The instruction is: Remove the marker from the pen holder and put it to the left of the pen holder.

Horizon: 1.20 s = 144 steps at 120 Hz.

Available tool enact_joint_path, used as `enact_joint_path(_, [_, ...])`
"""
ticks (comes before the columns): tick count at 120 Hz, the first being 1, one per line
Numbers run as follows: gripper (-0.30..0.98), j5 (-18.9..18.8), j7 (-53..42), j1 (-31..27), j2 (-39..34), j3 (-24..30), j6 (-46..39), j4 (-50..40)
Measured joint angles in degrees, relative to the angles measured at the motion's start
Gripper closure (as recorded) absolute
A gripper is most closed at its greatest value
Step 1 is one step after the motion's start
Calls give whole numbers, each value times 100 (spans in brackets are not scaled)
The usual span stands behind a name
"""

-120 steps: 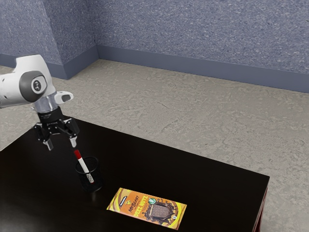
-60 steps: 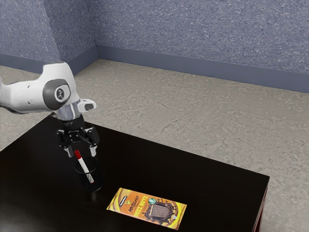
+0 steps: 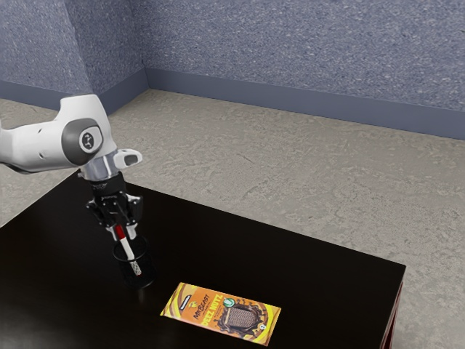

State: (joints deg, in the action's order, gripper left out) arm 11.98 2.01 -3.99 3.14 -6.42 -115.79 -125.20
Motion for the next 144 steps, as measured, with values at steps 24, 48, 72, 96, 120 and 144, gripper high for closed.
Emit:
enact_joint_path(24, [67, 6, -16, 1, -42, 1, 8, 12])
enact_joint_path(48, [74, -43, 5, -12, -185, 12, 70, 78])
enact_joint_path(72, [77, -269, 46, -49, -533, 83, 1286, 1411])
enact_joint_path(96, [78, -1138, 168, 17, 319, 62, 3417, 2872])
enact_joint_path(120, [78, -1563, 419, -22, 1105, 57, 4914, 3086])
enact_joint_path(144, [78, -1670, 637, -26, 2292, -58, 5631, 3612])
